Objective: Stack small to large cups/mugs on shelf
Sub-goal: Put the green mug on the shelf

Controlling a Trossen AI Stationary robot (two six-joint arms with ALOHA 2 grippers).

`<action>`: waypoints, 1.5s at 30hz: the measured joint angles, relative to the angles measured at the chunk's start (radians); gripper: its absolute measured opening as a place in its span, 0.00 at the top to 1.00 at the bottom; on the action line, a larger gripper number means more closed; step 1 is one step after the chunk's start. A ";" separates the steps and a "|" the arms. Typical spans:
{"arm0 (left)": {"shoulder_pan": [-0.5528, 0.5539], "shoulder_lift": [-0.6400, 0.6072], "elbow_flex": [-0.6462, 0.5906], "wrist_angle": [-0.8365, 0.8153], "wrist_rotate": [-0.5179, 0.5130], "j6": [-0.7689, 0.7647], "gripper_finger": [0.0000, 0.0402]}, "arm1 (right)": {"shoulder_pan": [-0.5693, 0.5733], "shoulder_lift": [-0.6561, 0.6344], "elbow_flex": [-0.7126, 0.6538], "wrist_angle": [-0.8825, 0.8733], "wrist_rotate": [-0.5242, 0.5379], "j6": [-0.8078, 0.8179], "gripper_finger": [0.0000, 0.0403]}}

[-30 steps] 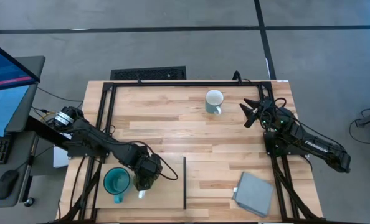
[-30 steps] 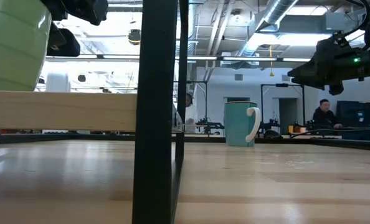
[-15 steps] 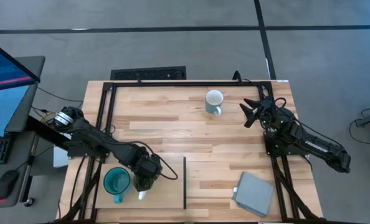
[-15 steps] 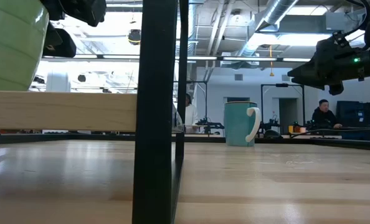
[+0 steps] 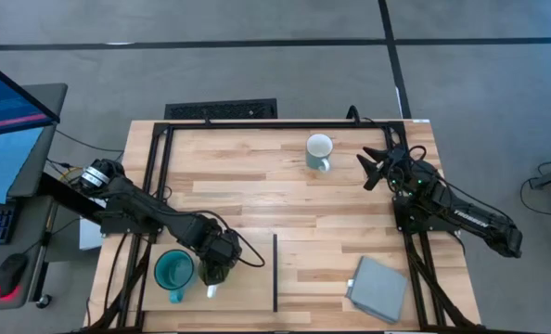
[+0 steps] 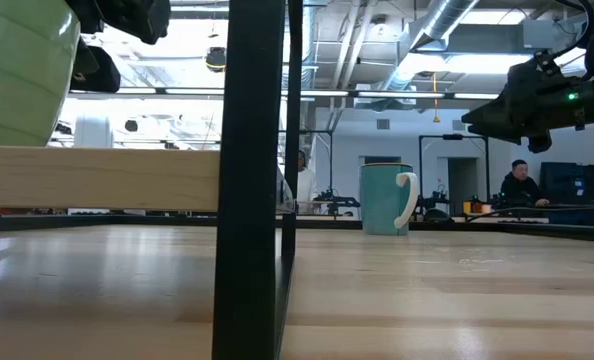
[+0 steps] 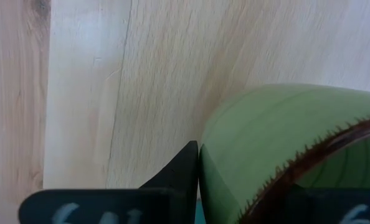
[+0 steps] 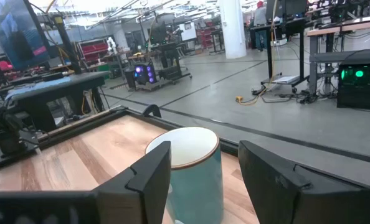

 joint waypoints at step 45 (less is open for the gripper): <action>0.000 -0.006 0.063 -0.119 0.033 -0.018 0.64 | 0.000 0.000 0.000 0.000 0.000 0.000 0.48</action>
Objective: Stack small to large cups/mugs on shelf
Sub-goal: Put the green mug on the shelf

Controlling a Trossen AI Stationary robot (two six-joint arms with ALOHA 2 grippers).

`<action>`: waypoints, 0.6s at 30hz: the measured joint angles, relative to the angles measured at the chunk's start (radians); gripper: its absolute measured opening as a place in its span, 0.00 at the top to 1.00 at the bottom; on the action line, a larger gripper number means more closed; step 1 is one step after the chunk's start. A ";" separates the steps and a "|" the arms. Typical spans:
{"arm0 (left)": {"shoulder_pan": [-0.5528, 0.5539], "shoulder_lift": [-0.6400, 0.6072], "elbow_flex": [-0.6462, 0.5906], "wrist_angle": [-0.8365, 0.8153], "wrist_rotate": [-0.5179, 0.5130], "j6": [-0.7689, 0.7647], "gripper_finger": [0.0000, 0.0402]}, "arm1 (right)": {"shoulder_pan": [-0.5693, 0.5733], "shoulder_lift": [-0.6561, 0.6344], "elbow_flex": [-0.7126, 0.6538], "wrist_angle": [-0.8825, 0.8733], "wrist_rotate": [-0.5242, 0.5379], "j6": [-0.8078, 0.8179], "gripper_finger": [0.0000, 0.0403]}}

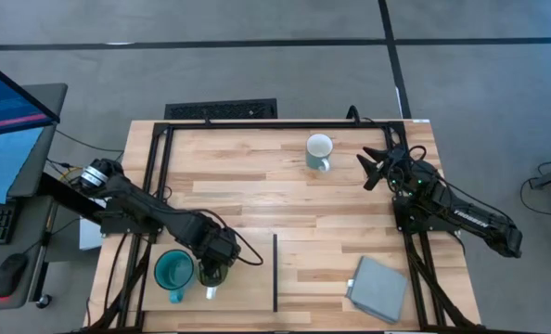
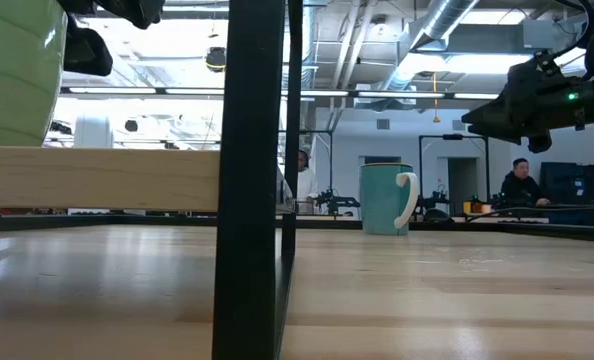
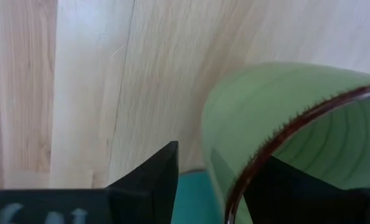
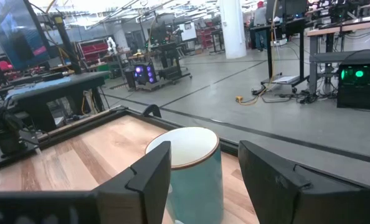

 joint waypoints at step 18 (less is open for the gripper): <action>0.003 -0.061 0.000 -0.011 -0.005 -0.003 0.64 | 0.000 0.000 0.000 0.003 0.000 0.000 0.48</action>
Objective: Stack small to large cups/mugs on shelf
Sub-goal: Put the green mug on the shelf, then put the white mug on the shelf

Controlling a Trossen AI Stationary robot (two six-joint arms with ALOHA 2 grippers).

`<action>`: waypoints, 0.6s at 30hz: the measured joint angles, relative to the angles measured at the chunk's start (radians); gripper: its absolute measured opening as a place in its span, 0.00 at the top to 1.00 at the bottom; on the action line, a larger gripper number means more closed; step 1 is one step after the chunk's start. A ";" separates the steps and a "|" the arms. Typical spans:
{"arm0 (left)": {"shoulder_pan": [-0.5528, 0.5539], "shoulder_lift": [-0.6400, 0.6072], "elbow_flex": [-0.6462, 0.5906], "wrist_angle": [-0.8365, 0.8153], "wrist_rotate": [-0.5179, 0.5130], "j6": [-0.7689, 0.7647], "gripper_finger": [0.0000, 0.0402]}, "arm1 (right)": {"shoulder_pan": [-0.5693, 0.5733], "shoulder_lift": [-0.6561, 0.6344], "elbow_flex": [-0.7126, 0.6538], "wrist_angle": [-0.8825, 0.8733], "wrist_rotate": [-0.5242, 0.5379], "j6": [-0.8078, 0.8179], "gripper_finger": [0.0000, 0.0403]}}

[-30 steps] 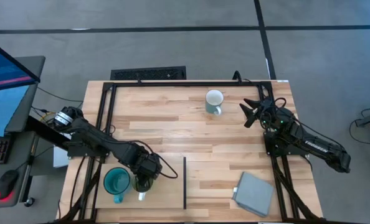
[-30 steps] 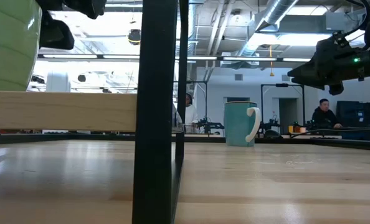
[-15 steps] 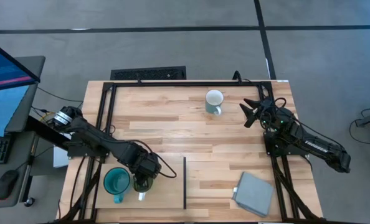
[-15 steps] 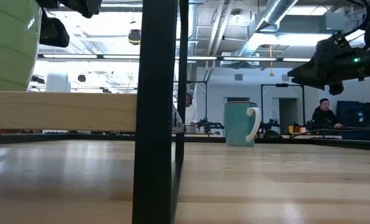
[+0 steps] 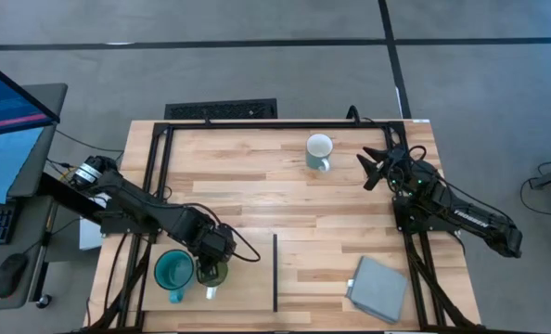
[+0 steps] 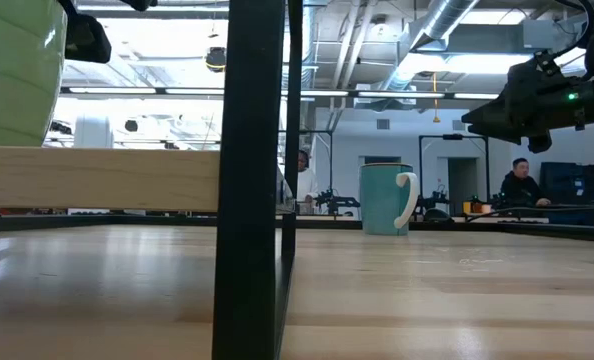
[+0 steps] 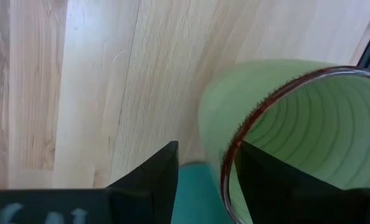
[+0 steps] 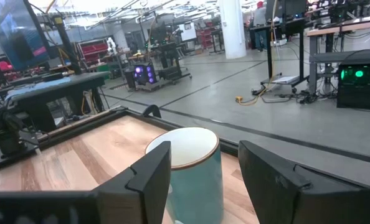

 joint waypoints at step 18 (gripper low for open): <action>0.000 -0.022 0.056 -0.039 0.018 0.000 0.64 | 0.000 0.000 0.000 0.002 0.001 0.000 0.48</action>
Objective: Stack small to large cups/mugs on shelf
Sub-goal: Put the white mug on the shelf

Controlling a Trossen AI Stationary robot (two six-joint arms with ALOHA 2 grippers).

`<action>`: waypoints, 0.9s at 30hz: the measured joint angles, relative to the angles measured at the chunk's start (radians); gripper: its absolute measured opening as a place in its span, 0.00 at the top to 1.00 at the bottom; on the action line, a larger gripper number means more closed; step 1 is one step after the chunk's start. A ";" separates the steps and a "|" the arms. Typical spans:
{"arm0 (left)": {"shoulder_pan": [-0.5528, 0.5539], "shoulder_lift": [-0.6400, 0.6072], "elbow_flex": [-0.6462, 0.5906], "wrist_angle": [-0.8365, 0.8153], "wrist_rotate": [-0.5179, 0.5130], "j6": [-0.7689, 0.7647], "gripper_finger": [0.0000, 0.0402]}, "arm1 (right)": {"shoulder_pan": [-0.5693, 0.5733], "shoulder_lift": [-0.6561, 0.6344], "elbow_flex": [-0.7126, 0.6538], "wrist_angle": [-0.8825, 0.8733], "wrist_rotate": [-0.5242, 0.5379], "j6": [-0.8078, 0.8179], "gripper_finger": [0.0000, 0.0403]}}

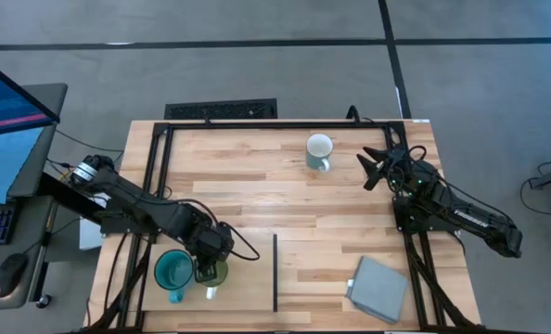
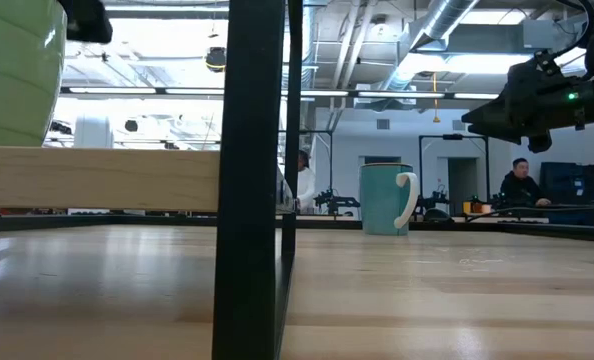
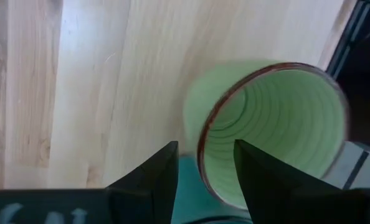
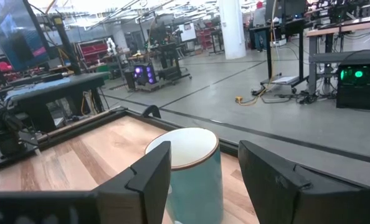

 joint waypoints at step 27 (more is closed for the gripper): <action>0.172 0.001 0.196 -0.175 -0.794 0.401 0.64 | 0.000 0.000 0.000 -0.003 -0.002 -0.007 0.48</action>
